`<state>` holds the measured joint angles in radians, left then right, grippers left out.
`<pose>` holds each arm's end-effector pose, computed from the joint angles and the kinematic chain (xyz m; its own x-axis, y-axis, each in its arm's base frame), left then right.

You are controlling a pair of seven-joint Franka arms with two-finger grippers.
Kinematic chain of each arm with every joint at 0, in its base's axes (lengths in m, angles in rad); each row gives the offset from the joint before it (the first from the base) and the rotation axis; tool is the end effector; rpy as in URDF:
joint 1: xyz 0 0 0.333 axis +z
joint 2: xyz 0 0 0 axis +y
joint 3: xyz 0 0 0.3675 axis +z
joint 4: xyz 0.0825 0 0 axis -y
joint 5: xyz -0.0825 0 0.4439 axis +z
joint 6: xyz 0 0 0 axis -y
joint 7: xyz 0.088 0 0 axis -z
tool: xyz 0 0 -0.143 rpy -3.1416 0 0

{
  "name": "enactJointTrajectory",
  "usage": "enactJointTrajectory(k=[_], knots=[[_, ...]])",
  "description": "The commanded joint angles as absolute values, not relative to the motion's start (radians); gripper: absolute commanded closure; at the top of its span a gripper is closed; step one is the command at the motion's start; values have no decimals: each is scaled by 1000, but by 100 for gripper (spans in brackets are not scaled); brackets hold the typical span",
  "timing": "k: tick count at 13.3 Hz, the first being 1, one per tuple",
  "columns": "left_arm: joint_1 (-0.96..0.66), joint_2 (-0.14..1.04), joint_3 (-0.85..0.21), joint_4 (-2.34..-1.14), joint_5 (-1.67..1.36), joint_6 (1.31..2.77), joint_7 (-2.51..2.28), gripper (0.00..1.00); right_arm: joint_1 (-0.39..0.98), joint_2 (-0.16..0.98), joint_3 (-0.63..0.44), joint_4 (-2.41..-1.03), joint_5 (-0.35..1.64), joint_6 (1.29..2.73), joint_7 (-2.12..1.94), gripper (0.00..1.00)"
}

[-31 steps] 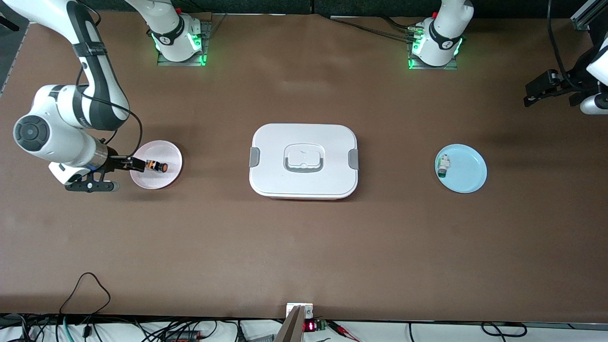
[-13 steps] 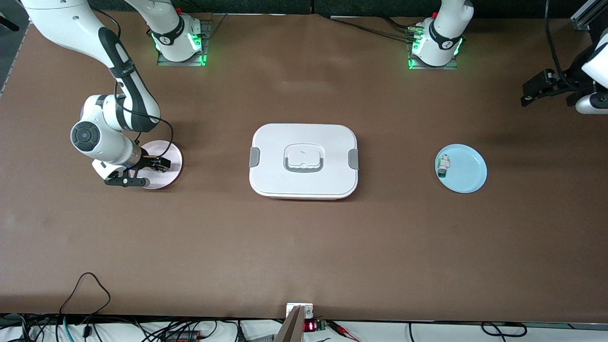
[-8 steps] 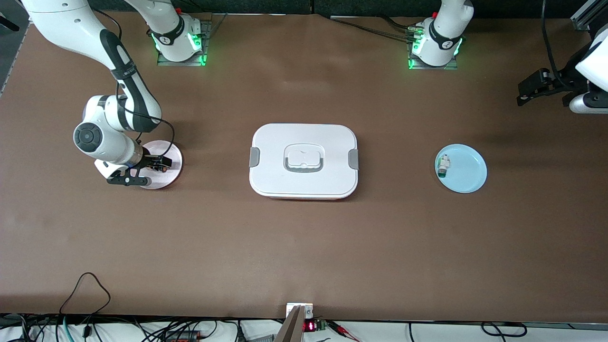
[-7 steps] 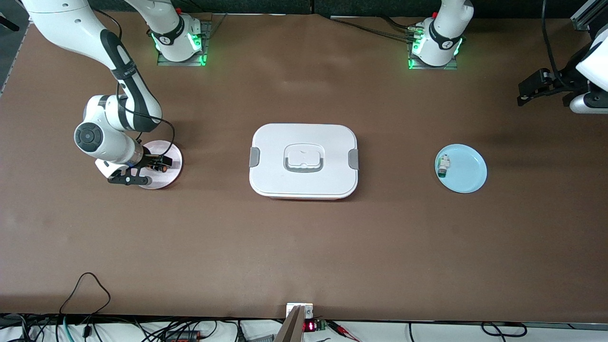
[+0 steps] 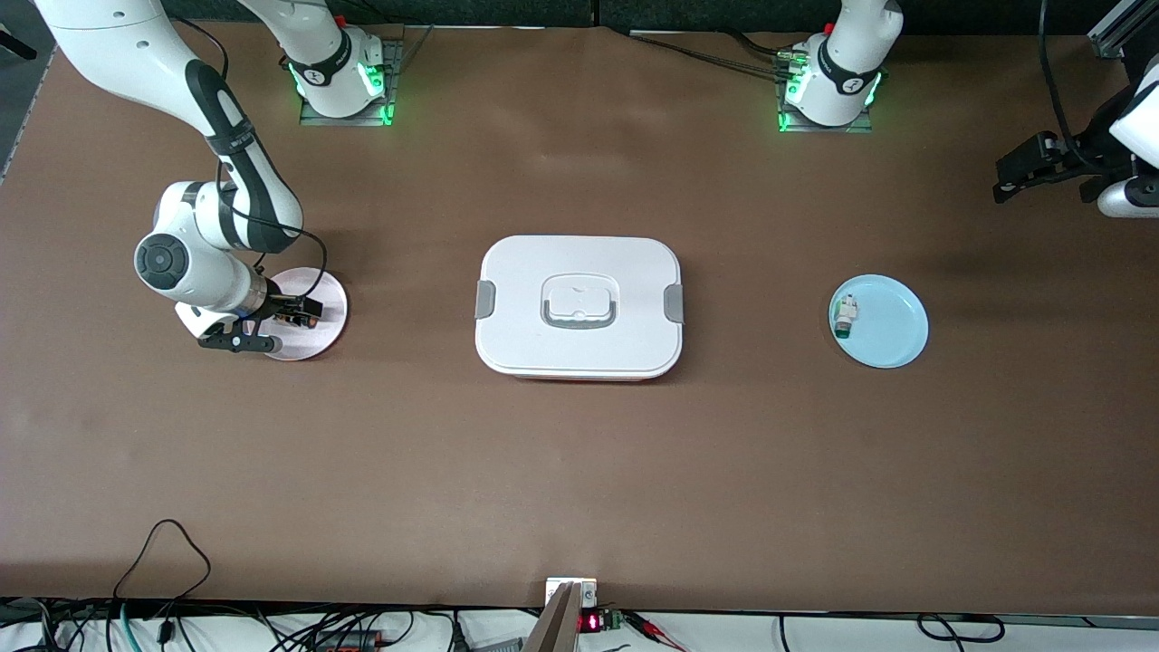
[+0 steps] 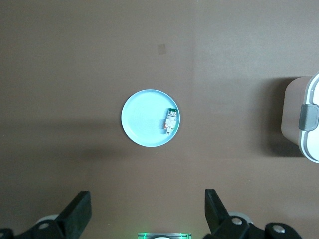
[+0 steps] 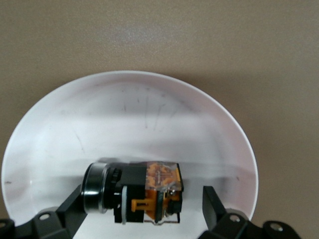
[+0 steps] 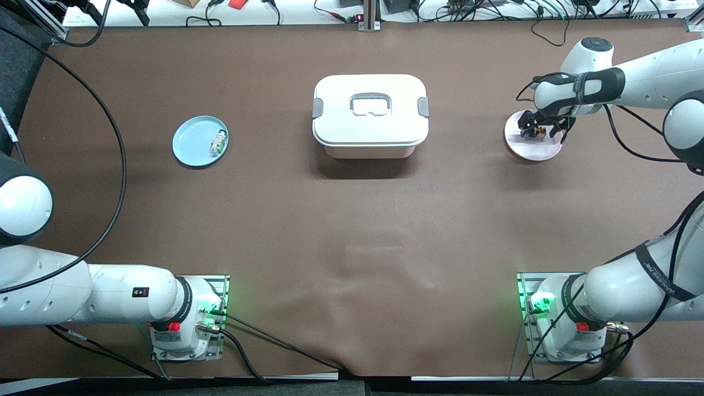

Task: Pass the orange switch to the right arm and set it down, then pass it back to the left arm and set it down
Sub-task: 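Close the right gripper on the black-orange switch, then lift the switch off the white plate with the right gripper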

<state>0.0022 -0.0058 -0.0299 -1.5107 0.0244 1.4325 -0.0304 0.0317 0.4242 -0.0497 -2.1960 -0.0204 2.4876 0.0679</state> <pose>0.5952 -0.0128 0.6636 0.9974 0.0061 -0.0715 0.0042 -0.9996 -0.0267 0.5874 -0.0123 0.1371 0.9892 -0.0678 -0.1298 -0.0632 -0.9972 0.0395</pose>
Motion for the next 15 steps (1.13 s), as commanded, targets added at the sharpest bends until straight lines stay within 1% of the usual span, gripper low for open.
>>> enactJointTrajectory(k=[1,6,7,8,9,12,13,15], knots=[[6,-5,-31,-1486,29,1414,-26,0,26,434,-44,-2206,27,2523,72,0],[8,-3,-28,-1486,29,1414,-25,0,28,440,-44,-2204,35,2539,48,0],[8,-5,-28,-1486,29,1414,-25,0,28,440,-44,-2204,34,2537,35,16],[8,-5,-28,-1486,29,1413,-25,0,29,439,-44,-2204,34,2536,14,36],[8,-5,-28,-1486,29,1413,-26,0,31,436,-44,-2203,34,2531,11,45],[8,-5,-28,-1486,29,1413,-26,0,32,423,-43,-2201,32,2526,6,59],[8,-5,-29,-1486,29,1413,-28,0,34,407,-26,-2198,32,2507,2,61],[8,-5,-34,-1486,29,1413,-31,0,32,361,3,-2162,31,2424,-12,62]])
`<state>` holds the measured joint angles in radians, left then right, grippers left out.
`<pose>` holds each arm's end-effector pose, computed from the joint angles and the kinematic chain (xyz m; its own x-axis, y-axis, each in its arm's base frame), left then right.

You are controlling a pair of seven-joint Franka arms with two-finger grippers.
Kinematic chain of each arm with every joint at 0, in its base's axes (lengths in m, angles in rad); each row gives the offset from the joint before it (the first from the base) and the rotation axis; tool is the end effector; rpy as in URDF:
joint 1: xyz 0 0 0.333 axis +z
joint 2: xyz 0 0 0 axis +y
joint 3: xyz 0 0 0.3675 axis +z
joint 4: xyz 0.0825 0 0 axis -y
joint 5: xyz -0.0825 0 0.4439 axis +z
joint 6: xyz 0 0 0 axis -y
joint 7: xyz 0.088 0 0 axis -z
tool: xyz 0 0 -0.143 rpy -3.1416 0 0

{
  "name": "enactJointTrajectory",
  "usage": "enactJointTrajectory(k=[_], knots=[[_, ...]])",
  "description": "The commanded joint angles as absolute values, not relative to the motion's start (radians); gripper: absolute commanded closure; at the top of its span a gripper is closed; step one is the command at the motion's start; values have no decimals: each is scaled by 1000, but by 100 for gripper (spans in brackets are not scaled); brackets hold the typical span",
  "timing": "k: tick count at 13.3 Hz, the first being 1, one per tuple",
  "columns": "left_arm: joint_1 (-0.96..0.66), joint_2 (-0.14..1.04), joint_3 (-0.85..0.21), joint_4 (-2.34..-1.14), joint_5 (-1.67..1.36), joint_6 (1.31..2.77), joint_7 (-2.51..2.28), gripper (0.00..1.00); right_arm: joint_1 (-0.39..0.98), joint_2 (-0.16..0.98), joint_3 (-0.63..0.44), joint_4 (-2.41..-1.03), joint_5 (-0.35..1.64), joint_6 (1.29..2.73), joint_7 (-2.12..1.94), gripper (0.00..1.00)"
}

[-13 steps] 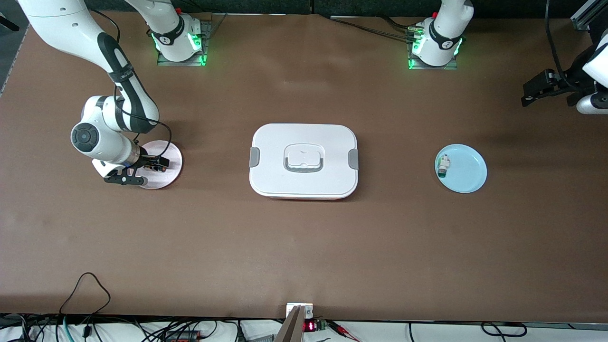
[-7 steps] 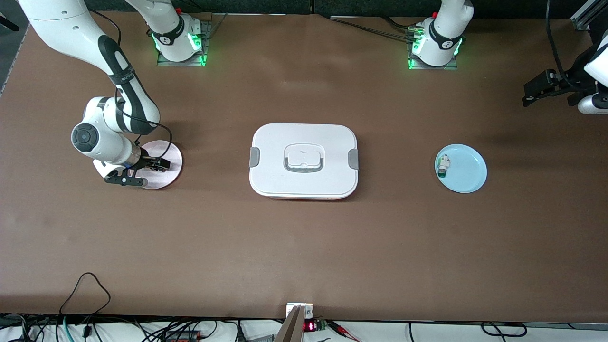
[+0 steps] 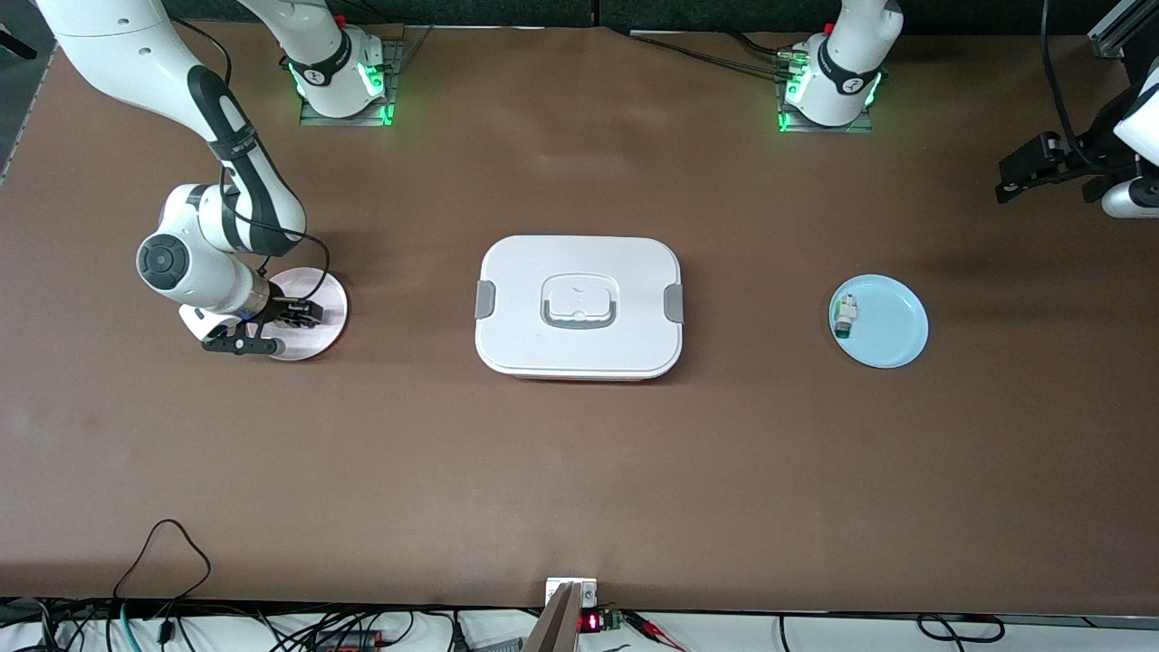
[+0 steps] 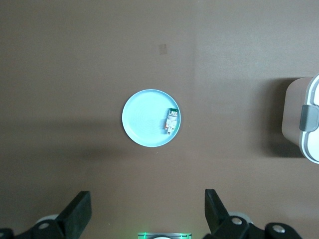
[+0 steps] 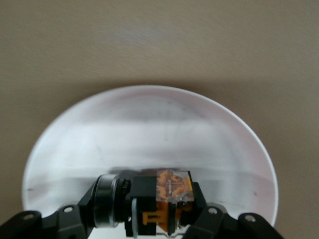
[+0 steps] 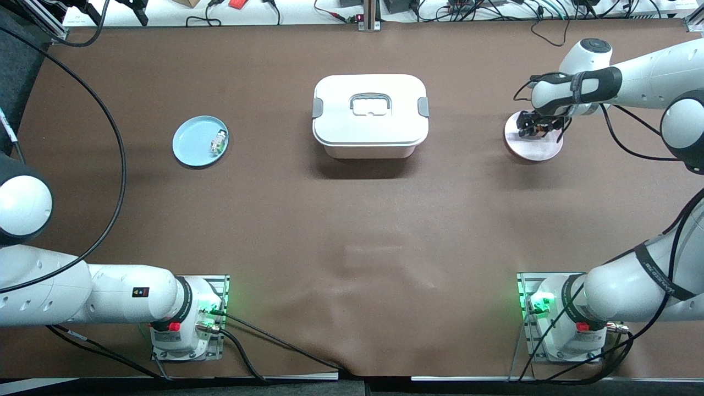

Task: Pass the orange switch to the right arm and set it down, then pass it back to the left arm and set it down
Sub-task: 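Lift the switch off the white plate with the right gripper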

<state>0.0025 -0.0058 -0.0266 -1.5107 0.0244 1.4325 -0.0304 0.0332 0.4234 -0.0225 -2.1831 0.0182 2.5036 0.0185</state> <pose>0.5952 -0.0106 0.6636 0.9974 0.0097 -0.0715 0.0078 -0.9996 -0.0267 0.5964 0.0061 0.1431 0.9945 -0.0214 -0.1025 -0.0214 -0.9998 0.0019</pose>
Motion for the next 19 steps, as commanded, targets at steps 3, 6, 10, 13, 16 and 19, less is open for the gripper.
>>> enactJointTrajectory(k=[3,6,10,13,16,19], knots=[[6,-5,-38,-1486,29,1413,-32,0,34,298,5,-2035,31,2205,-57,62],[6,-6,-40,-1486,29,1411,-34,0,51,278,11,-1875,54,1967,-55,62],[5,-8,-47,-1486,29,1402,-34,0,87,247,12,-1708,100,1784,-58,62],[5,-8,-41,-1470,29,1401,-35,0,89,247,12,-1565,101,1630,-75,62],[5,-5,-38,-1463,29,1399,-35,0,109,247,32,-1470,100,1605,-107,62],[5,-5,-38,-1465,29,1397,-35,0,135,232,41,-1404,103,1598,-129,62]])
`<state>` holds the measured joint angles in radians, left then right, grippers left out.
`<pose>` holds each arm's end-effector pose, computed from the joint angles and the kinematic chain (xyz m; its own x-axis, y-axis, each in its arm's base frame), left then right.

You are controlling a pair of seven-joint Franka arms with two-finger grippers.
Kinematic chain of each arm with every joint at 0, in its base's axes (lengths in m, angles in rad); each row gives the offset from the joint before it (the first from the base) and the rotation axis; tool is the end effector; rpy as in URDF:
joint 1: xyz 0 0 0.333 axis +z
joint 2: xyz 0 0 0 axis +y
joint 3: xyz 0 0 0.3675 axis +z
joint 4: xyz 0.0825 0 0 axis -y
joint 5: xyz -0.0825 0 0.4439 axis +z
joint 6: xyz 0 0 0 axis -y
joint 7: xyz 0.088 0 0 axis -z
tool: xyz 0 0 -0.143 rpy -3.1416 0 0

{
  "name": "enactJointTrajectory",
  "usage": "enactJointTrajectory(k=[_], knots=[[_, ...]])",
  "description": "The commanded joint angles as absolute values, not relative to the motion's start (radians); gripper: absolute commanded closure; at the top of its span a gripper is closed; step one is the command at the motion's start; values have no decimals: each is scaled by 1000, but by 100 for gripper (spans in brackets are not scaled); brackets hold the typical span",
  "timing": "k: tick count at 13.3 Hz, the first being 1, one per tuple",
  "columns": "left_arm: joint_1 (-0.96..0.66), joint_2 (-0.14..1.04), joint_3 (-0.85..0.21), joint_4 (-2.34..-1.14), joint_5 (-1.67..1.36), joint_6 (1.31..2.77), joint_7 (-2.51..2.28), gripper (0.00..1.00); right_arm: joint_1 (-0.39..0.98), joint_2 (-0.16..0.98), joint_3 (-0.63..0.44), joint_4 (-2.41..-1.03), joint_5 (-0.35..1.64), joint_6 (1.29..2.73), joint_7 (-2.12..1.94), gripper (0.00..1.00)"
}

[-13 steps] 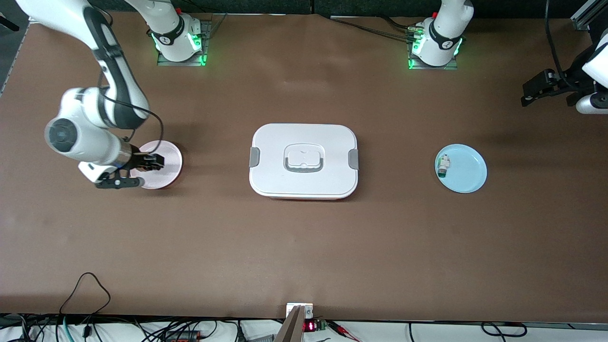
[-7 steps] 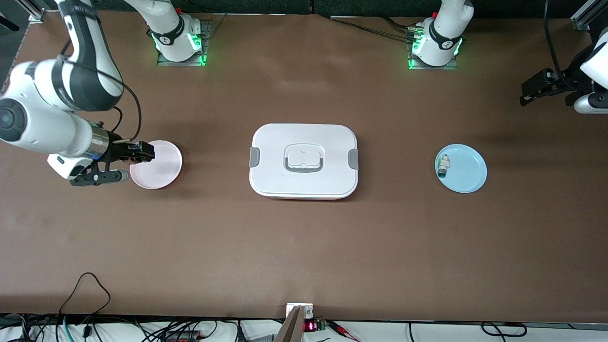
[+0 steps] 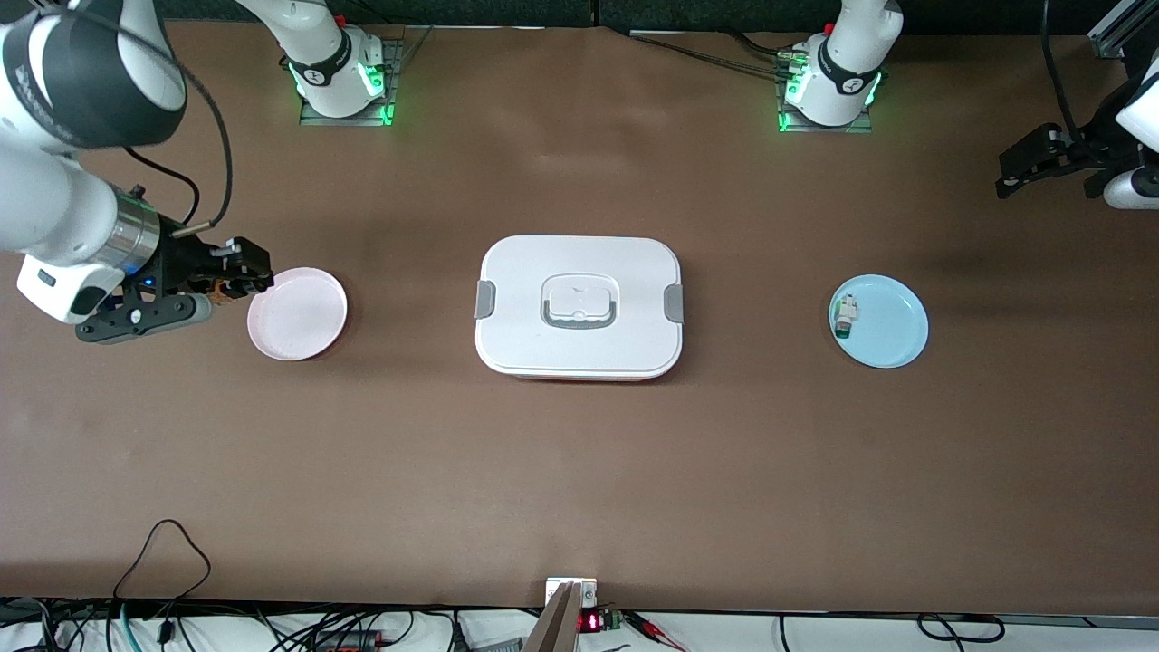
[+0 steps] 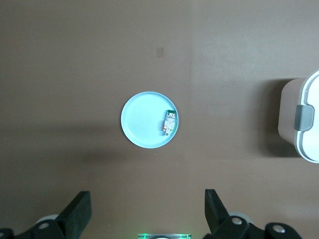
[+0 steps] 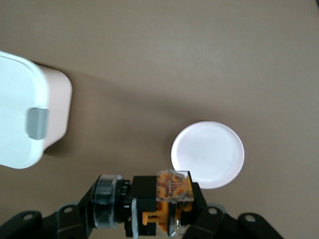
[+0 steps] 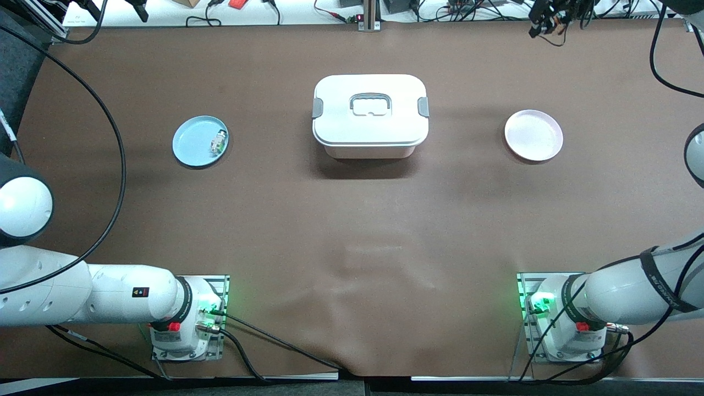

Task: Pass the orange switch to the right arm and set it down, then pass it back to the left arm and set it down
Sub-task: 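Carry the switch above the box while the left gripper reaches toward it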

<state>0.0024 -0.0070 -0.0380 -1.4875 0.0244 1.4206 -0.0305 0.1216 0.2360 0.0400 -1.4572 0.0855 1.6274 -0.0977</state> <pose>0.5936 -0.0175 0.6753 0.9983 -0.0014 -0.0590 -0.0029 -0.9996 -0.0264 0.6847 0.1207 0.5510 0.9665 0.2506 -0.0563 0.2442 -0.9645 -0.1000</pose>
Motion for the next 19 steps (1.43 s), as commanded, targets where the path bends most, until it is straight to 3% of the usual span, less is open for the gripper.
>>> enactJointTrajectory(k=[1,5,8,12,15,19], knots=[[5,-3,-40,-1465,29,1397,-37,0,143,227,44,-1390,104,1606,-158,62],[-12,3,-64,-1476,32,1306,-40,0,160,216,100,-1309,103,1666,-256,62],[-12,34,-132,-1476,28,1125,-138,0,161,207,197,-1302,106,1707,-370,66],[-17,49,-141,-1467,-21,1028,-176,0,175,206,272,-1315,194,1836,-383,67],[-14,77,-184,-1467,-35,1011,-158,0,167,213,270,-1315,351,1836,-559,67],[-2,139,-181,-1480,-375,1101,-173,0,152,233,264,-1335,576,1873,-774,67]])
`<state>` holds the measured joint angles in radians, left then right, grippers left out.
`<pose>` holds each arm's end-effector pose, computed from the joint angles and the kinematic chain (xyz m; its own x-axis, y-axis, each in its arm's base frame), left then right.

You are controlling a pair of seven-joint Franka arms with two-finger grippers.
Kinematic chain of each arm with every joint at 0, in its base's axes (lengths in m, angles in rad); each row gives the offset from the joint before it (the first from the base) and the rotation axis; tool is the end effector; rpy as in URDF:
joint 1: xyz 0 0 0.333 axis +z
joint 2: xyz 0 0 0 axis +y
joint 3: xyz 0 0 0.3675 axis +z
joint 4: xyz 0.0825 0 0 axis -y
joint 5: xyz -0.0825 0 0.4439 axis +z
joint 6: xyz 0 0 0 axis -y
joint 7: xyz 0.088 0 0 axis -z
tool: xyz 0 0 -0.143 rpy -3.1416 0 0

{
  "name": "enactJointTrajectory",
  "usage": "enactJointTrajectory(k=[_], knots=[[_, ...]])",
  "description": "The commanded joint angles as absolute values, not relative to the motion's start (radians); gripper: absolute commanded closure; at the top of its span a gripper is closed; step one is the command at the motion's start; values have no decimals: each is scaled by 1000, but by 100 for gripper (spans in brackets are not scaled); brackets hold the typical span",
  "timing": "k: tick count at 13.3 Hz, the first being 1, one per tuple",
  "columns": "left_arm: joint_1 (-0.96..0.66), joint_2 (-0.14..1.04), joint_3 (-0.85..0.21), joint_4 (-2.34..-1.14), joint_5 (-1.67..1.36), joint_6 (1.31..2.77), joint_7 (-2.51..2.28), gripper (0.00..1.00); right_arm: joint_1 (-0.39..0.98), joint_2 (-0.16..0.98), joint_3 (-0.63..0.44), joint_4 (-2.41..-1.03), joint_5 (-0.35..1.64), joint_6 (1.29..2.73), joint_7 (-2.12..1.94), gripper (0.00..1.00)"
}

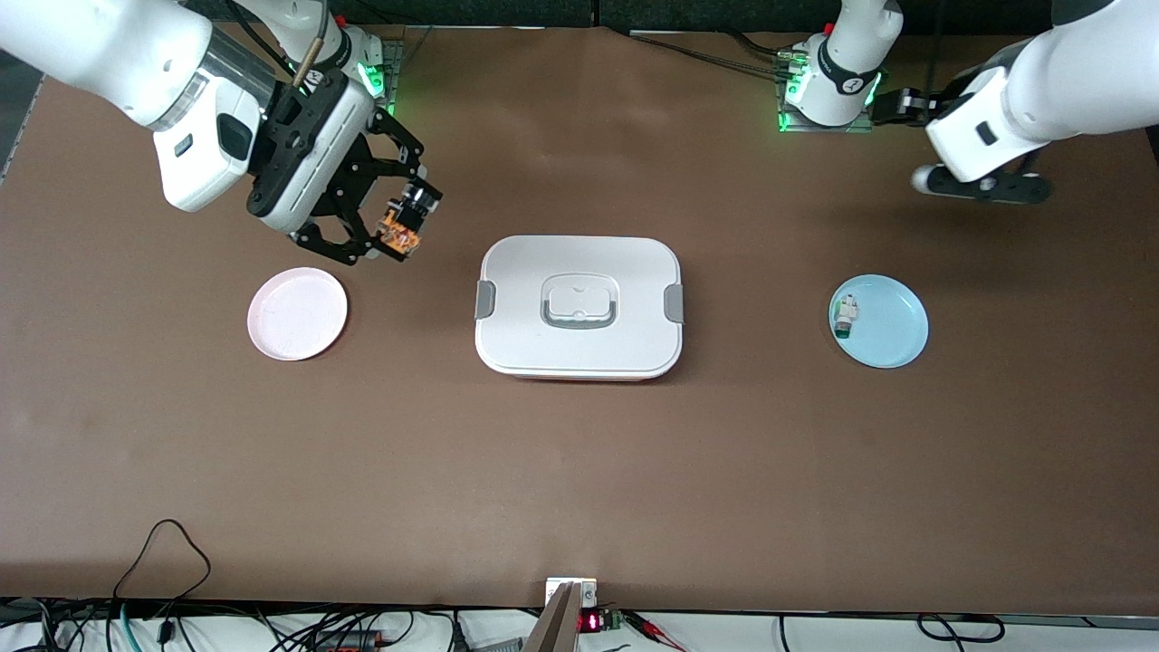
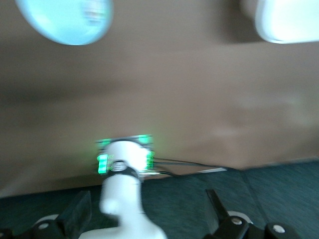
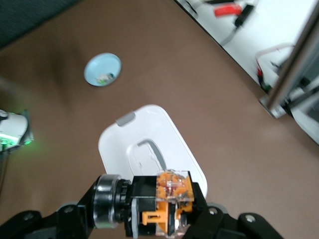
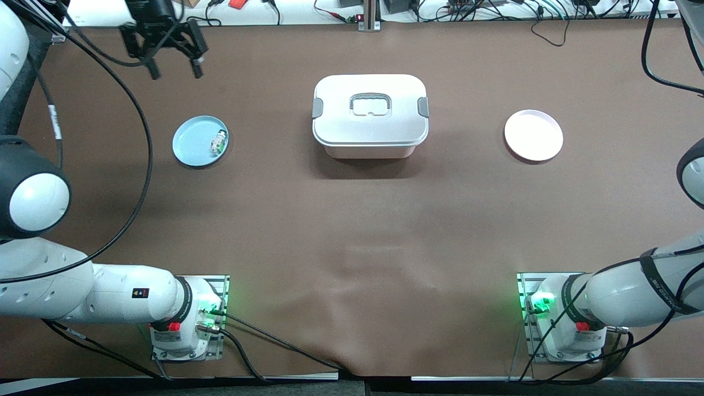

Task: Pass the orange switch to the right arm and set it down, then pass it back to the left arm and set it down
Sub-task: 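Carry the switch above the box while the left gripper reaches toward it, then close the left gripper on the switch held by the right gripper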

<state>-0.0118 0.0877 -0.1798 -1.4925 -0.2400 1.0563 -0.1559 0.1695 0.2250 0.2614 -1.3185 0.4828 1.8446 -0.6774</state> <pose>0.5464 -0.1418 0.6085 0.8455 -0.1357 -0.5165 -0.0511 -0.9833 0.1748 0.6493 0.3298 0.6778 0.4919 0.6916 0.5289 0.8679 -0.4379 -0.2346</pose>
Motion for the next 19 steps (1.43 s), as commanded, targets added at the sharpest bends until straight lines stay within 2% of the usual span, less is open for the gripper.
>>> enactJointTrajectory(k=[1,4,12,17,19], knots=[[-2,158,-181,-1486,-452,1148,-175,0,146,245,264,-1350,631,1882,-828,67],[11,231,-179,-1511,-721,1253,-184,0,130,255,262,-1408,760,1901,-978,67],[14,313,-186,-1716,-1406,1544,-166,0,123,345,262,-1480,1187,1933,-1291,67],[8,311,-337,-1824,-1750,1819,6,0,152,388,264,-1523,1394,1983,-1396,67],[3,321,-409,-1822,-1839,1955,72,0,188,397,264,-1523,1443,2032,-1402,68]])
